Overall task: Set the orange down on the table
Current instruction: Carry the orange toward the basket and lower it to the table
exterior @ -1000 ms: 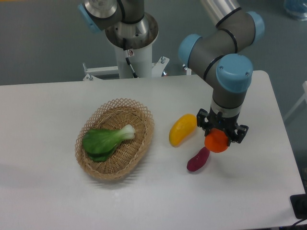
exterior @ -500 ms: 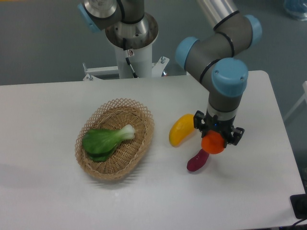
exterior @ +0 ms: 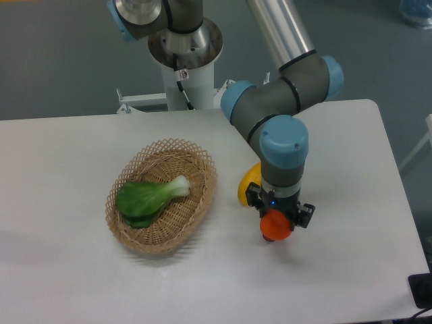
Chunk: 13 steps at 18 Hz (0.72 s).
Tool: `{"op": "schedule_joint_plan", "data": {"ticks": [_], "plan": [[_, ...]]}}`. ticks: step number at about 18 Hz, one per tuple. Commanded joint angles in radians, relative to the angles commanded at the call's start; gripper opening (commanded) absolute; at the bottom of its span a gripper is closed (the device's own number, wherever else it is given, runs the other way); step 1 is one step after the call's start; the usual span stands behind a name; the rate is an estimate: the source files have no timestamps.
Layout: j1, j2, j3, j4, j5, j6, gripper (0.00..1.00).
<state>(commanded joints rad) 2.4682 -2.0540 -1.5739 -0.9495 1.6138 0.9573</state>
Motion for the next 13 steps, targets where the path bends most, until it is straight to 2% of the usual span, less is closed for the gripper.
{"op": "schedule_joint_plan", "data": {"ticks": [5,10,12,13], "plan": [[-0.047,-0.046,0.012,0.037,-0.029,-0.072,0.35],[-0.077,-0.080,0.028,0.038,-0.045,-0.123,0.49],[-0.078,-0.091,0.032,0.038,-0.045,-0.138,0.51],[-0.086,-0.094,0.034,0.038,-0.045,-0.146,0.55]]}}
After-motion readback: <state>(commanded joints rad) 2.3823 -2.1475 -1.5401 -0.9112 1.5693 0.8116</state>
